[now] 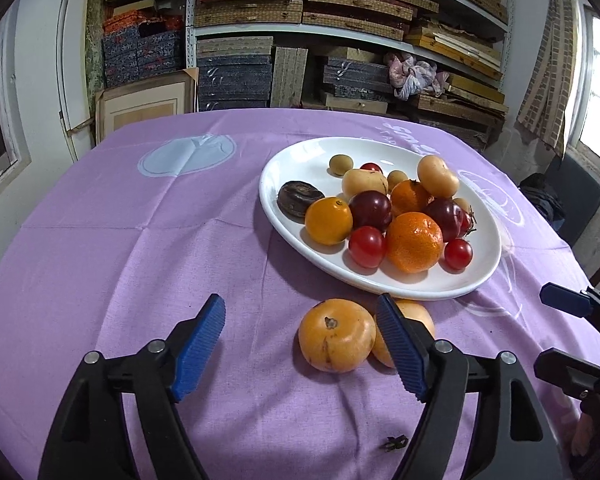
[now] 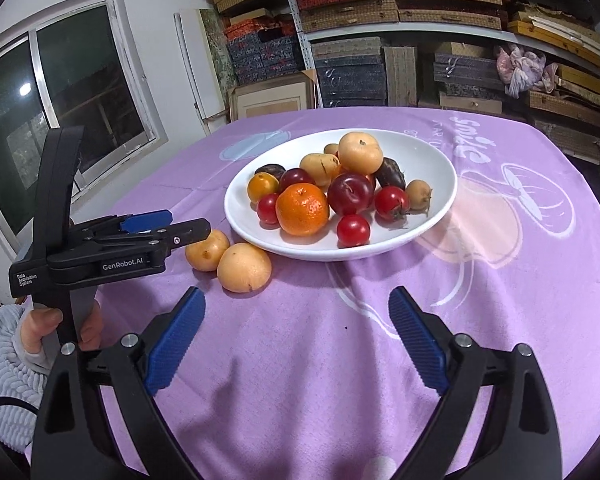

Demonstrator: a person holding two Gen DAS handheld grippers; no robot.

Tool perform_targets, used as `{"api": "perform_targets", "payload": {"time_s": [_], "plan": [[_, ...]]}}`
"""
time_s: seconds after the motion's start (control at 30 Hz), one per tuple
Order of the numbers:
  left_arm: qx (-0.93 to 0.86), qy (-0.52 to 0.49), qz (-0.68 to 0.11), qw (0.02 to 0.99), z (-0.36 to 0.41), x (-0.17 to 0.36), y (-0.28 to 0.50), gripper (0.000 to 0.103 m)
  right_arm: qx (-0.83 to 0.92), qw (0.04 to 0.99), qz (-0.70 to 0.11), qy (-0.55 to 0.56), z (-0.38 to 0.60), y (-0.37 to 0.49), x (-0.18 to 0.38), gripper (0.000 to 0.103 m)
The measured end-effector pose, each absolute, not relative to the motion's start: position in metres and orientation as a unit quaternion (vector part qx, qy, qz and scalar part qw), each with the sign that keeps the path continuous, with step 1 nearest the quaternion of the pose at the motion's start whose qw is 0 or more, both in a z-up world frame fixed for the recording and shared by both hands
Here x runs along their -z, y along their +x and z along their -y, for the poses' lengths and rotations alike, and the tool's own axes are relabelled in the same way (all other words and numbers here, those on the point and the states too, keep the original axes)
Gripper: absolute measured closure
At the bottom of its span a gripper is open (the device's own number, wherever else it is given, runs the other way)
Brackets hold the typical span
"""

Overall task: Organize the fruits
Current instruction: 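Grasp the large orange-tan fruit with the left gripper while the right grasps the last tan pear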

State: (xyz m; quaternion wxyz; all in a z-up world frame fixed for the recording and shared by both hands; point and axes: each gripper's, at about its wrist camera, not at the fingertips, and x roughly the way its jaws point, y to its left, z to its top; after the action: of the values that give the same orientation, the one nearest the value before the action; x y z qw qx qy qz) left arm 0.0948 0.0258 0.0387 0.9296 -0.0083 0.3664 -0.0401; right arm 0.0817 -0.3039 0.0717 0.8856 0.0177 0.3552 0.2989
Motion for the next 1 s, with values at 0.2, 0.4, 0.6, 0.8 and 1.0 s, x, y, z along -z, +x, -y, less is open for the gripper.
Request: {"api": "perform_targets", "payload": {"time_s": [0.2,0.4,0.6,0.8,1.0], "plan": [[0.039,0.012,-0.376,0.926,-0.021,-0.029,0.094,0.015,-0.300,0.884,-0.358,0.010,0.301,0.082,-0.069,0.012],[0.021,0.039,-0.375,0.926,-0.015,-0.024,0.097,0.014,-0.302,0.881,-0.364,0.002,0.297,0.083,-0.064,0.012],[0.017,0.021,-0.407,0.913,-0.029,-0.015,0.104,0.024,-0.300,0.882,-0.363,-0.013,0.291,0.081,-0.061,0.012],[0.005,0.024,-0.411,0.911,-0.036,-0.013,0.101,0.062,-0.299,0.887,-0.349,-0.038,0.275,0.077,-0.068,0.017],[0.004,-0.008,-0.411,0.912,-0.049,-0.016,0.100,0.062,-0.306,0.861,-0.400,-0.078,0.227,0.094,-0.059,0.037]]}}
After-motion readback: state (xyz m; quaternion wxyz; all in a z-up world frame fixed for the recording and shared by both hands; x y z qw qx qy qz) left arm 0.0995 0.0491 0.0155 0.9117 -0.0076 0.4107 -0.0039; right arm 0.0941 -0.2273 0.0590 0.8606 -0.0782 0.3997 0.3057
